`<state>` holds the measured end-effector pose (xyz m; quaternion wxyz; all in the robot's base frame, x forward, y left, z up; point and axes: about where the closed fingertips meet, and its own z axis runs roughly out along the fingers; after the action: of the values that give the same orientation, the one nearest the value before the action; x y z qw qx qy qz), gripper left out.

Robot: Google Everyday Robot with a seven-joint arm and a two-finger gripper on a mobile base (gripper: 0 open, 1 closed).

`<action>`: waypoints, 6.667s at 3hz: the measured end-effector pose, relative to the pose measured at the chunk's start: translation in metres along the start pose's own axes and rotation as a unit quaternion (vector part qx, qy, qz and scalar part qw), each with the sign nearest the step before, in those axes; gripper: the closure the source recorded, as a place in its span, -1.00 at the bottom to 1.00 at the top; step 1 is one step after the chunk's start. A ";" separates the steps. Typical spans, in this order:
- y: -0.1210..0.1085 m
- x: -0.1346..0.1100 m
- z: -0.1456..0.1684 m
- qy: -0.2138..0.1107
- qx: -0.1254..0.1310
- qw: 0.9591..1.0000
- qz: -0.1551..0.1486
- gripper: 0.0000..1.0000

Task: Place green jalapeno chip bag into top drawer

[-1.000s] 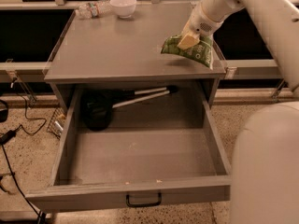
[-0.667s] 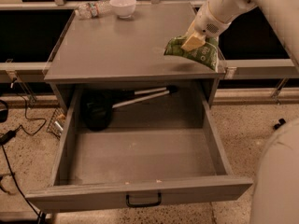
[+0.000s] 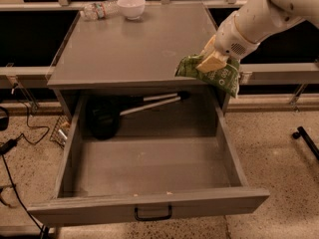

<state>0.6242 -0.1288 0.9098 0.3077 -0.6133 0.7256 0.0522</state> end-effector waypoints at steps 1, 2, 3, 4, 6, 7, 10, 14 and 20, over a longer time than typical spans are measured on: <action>0.000 0.000 0.000 0.000 0.000 1.000 0.000 1.00; 0.020 -0.006 -0.001 -0.013 -0.017 1.000 -0.006 1.00; 0.051 -0.011 -0.003 -0.034 -0.038 0.999 -0.008 1.00; 0.095 -0.011 0.001 -0.063 -0.066 0.996 0.003 1.00; 0.152 -0.013 0.029 -0.115 -0.103 0.988 0.013 1.00; 0.159 -0.016 0.046 -0.128 -0.111 0.986 0.001 1.00; 0.158 -0.013 0.104 -0.125 -0.109 0.985 -0.036 1.00; 0.206 0.028 0.195 -0.140 -0.144 0.979 -0.047 1.00; 0.226 0.040 0.236 -0.133 -0.180 0.974 -0.041 -0.92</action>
Offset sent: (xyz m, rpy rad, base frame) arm -0.0442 0.0202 -0.0012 0.0537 0.0372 0.0808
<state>0.5034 -0.0011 0.6311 0.2882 -0.6750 0.6313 0.2507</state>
